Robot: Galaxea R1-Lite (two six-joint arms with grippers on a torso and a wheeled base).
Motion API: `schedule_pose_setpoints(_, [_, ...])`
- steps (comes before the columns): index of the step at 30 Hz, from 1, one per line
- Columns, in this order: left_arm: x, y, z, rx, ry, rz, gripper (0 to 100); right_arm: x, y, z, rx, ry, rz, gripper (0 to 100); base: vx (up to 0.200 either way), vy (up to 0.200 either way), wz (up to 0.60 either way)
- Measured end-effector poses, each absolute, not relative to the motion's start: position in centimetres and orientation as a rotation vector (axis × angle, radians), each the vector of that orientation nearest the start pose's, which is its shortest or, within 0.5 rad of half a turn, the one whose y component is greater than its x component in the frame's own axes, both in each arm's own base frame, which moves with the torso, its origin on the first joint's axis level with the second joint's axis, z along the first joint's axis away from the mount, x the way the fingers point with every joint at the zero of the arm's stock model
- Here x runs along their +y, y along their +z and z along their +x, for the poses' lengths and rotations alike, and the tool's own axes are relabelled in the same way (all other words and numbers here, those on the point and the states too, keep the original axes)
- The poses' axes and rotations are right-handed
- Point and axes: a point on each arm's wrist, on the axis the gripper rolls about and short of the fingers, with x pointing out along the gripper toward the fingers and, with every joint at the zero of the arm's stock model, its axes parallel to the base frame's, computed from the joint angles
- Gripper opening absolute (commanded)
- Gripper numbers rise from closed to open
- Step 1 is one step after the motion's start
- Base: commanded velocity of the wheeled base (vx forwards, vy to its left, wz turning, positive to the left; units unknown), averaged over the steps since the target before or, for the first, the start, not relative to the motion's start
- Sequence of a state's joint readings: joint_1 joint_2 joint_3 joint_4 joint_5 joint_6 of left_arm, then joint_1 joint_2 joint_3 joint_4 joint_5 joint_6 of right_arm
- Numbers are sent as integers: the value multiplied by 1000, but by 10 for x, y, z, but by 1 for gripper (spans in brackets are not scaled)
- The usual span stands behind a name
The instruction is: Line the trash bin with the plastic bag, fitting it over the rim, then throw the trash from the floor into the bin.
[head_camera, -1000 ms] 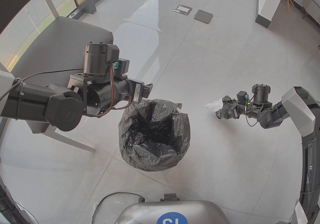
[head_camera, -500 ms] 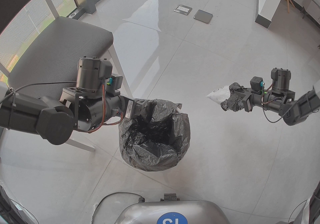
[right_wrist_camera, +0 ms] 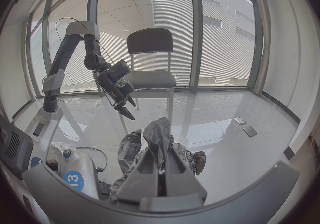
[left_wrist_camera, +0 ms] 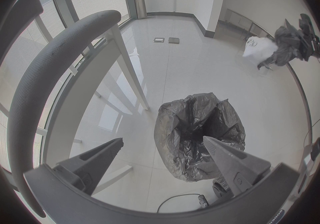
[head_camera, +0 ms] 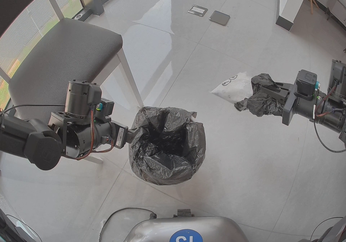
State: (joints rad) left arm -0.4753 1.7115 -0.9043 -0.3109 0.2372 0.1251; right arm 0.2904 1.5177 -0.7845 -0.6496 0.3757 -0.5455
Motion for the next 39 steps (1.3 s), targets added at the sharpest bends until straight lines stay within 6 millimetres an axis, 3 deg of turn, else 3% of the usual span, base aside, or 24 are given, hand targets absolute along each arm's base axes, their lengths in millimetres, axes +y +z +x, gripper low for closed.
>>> schedule_pose_setpoints(7, [-133,171,272,468,-261,300,100,102,225,218,-116,786,-520,0,0,0,0])
schedule_pose_setpoints(14, [-132,171,272,469,-259,294,100,118,218,208,-108,871,-515,0,0,0,0])
schedule_pose_setpoints(19, [-132,175,274,453,-258,282,100,134,214,214,-98,927,-513,0,0,0,0])
schedule_pose_setpoints(28, [-133,185,278,413,-256,266,100,176,196,242,-59,1033,-512,0,0,0,0])
schedule_pose_setpoints(39, [-134,195,279,370,-253,252,100,218,156,274,31,1117,-514,0,0,0,0])
